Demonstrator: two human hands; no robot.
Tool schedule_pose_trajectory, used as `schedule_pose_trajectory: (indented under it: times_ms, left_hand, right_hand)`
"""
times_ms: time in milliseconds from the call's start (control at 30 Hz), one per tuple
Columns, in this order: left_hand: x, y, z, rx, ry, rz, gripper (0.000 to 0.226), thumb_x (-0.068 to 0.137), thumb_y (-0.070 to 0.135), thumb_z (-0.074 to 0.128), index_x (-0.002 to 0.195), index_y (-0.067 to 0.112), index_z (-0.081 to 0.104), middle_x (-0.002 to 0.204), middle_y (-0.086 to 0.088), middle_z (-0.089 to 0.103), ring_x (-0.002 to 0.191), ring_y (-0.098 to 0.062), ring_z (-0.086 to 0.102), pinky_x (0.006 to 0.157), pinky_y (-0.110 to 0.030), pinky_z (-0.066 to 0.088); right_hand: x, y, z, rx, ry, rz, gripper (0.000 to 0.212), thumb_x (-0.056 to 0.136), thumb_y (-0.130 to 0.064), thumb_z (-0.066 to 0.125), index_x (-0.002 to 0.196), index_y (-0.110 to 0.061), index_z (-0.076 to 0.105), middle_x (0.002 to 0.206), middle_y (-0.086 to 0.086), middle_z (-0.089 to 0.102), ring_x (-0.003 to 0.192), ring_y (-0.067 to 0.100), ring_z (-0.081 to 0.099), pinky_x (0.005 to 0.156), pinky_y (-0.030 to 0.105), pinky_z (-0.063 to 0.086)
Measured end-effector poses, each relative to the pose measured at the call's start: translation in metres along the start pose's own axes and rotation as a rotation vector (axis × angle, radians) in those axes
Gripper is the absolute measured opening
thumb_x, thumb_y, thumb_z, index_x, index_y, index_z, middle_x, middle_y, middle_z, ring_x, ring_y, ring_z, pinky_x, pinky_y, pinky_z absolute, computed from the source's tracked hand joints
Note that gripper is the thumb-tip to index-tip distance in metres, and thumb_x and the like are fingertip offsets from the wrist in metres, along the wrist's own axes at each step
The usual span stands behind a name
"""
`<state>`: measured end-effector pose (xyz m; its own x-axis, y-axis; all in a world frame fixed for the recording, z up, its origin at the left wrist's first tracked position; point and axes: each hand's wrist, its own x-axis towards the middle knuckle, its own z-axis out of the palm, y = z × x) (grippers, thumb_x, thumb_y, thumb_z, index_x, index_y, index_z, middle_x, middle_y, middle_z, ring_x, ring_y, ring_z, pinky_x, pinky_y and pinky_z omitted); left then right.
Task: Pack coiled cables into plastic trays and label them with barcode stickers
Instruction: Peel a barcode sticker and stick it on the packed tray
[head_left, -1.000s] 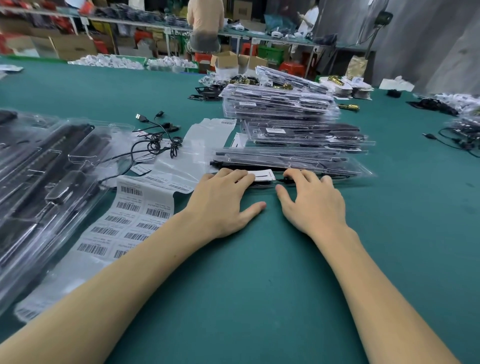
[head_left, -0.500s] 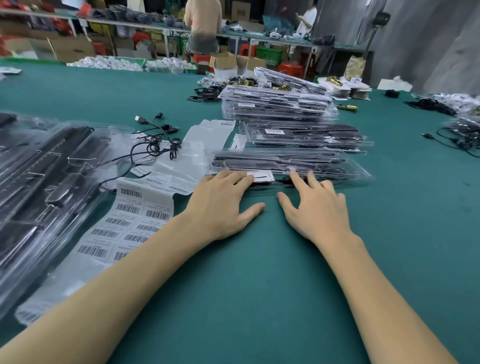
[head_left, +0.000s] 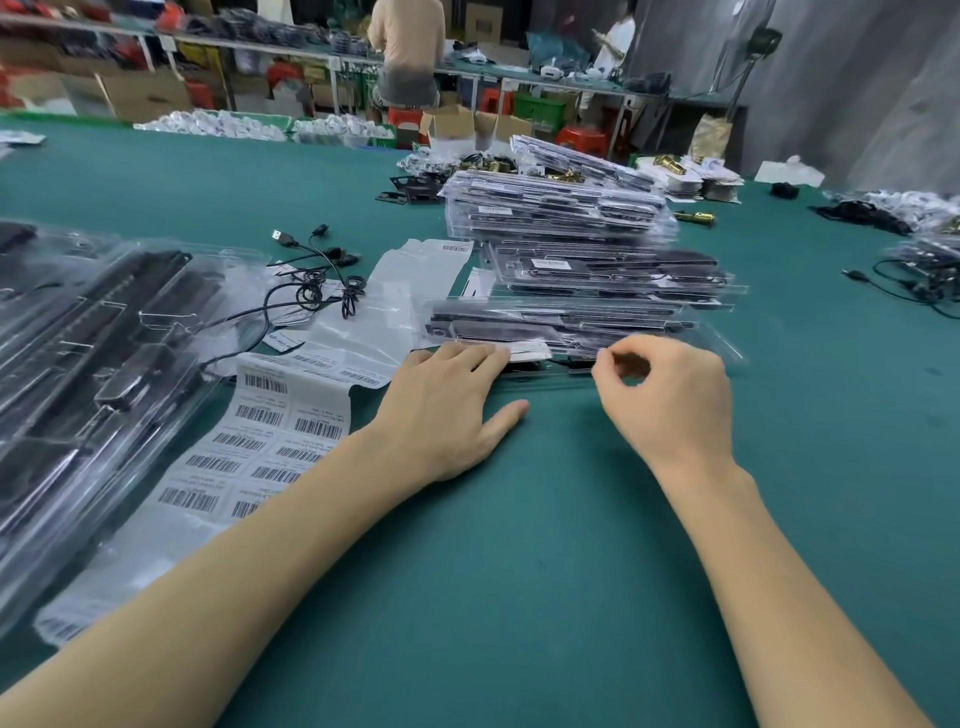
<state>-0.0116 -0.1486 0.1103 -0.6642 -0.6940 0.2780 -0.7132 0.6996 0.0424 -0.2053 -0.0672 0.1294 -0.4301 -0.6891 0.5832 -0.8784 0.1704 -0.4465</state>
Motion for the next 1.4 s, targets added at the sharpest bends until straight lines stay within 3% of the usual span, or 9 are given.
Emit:
schedule_pose_trajectory:
  times_ms: [233,433,833,933,1000,1067,1133,1267,1400]
  left_hand:
    - [-0.002,0.001,-0.004,0.042,0.006,0.025,0.047,0.099,0.051,0.028,0.133,0.021,0.043,0.150,0.006,0.046,0.139,-0.015,0.040,0.111,-0.037,0.029]
    - [-0.006,-0.006,-0.005,-0.091,0.010,0.049,0.049,0.101,0.048,0.038,0.138,0.018,0.047,0.149,0.001,0.049,0.140,-0.018,0.040,0.115,-0.032,0.028]
    - [-0.013,-0.005,-0.007,-0.076,0.058,0.072,0.064,0.103,0.046,0.038,0.156,0.013,0.026,0.160,0.000,0.032,0.150,-0.016,0.023,0.120,-0.027,0.017]
    - [-0.018,-0.008,-0.015,-0.037,0.134,0.015,0.040,0.099,0.042,0.045,0.132,0.023,0.058,0.129,0.004,0.064,0.119,-0.019,0.059,0.090,-0.035,0.049]
    - [-0.022,-0.012,-0.023,-0.030,0.274,-0.022,0.023,0.096,0.038,0.055,0.097,0.022,0.071,0.091,0.003,0.071,0.082,-0.025,0.067,0.059,-0.034,0.049]
    - [-0.023,-0.018,-0.028,-0.037,0.407,-0.045,0.020,0.090,0.033,0.066,0.078,0.018,0.068,0.073,0.003,0.066,0.068,-0.026,0.063,0.049,-0.028,0.039]
    - [-0.023,-0.026,-0.031,-0.042,0.454,-0.055,0.020,0.086,0.034,0.072,0.079,0.017,0.063,0.075,0.005,0.062,0.074,-0.024,0.059,0.050,-0.028,0.038]
    - [-0.021,-0.047,-0.024,-0.079,0.265,-0.104,0.034,0.084,0.046,0.070,0.106,0.021,0.063,0.104,0.005,0.061,0.098,-0.021,0.056,0.067,-0.032,0.044]
    - [-0.019,-0.054,-0.019,-0.146,0.195,-0.118,0.029,0.088,0.049,0.066,0.105,0.027,0.068,0.112,0.008,0.060,0.099,-0.018,0.058,0.074,-0.033,0.048]
  right_hand:
    - [0.015,-0.034,0.035,0.069,-0.375,-0.367,0.049,0.085,-0.026,0.065,0.135,-0.029,0.062,0.137,-0.006,0.059,0.129,0.018,0.049,0.110,0.039,0.039]
    - [0.013,-0.031,0.046,0.141,-0.382,-0.313,0.042,0.086,-0.024,0.062,0.126,-0.036,0.067,0.127,-0.018,0.066,0.122,0.012,0.053,0.105,0.040,0.043]
    - [0.014,-0.032,0.050,0.183,-0.305,-0.287,0.030,0.094,-0.028,0.060,0.119,-0.040,0.070,0.120,-0.021,0.068,0.115,0.012,0.056,0.099,0.040,0.045]
    - [0.013,-0.031,0.052,0.186,-0.311,-0.268,0.031,0.093,-0.029,0.061,0.120,-0.041,0.070,0.122,-0.021,0.067,0.118,0.011,0.054,0.101,0.043,0.044]
    - [0.012,-0.031,0.053,0.178,-0.317,-0.265,0.031,0.092,-0.030,0.062,0.120,-0.040,0.070,0.124,-0.019,0.067,0.120,0.013,0.053,0.101,0.046,0.044]
    - [0.012,-0.031,0.054,0.148,-0.328,-0.268,0.032,0.091,-0.030,0.062,0.120,-0.041,0.070,0.125,-0.019,0.066,0.120,0.014,0.053,0.100,0.046,0.044]
    - [0.012,-0.030,0.055,0.132,-0.339,-0.273,0.033,0.089,-0.031,0.064,0.120,-0.040,0.071,0.126,-0.018,0.065,0.120,0.014,0.052,0.100,0.045,0.044]
    - [0.010,-0.030,0.056,0.136,-0.331,-0.268,0.030,0.087,-0.031,0.066,0.115,-0.039,0.073,0.125,-0.017,0.066,0.120,0.014,0.052,0.101,0.044,0.043]
    - [0.008,-0.030,0.056,0.121,-0.330,-0.276,0.030,0.087,-0.037,0.065,0.115,-0.041,0.072,0.124,-0.019,0.064,0.121,0.012,0.051,0.101,0.042,0.042]
